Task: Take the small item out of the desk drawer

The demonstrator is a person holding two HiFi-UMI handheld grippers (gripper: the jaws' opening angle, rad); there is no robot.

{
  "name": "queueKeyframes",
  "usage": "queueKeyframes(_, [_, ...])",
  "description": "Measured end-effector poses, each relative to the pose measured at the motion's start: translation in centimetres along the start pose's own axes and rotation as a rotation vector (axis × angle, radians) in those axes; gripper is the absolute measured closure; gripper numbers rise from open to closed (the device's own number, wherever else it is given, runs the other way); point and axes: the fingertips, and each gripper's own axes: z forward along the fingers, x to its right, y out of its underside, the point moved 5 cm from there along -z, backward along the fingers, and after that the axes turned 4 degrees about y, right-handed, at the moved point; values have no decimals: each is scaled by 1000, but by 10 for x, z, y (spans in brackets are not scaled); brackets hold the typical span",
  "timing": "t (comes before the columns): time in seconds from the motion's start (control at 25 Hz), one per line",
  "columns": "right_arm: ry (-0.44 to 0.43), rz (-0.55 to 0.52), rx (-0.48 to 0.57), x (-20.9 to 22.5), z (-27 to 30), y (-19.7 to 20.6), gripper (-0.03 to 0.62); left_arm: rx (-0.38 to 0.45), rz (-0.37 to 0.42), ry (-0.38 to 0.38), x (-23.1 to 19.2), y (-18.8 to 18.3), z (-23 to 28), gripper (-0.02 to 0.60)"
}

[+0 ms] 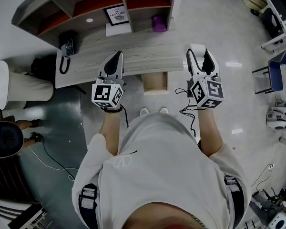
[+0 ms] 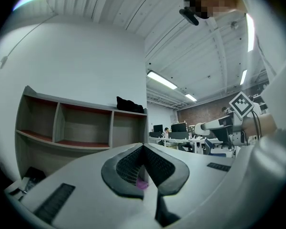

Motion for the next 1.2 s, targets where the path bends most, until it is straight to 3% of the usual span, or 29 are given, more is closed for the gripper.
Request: queueKeyframes(1.2, [-7, 27, -15, 5, 5, -4, 339, 34, 0, -14, 1, -12, -1, 583])
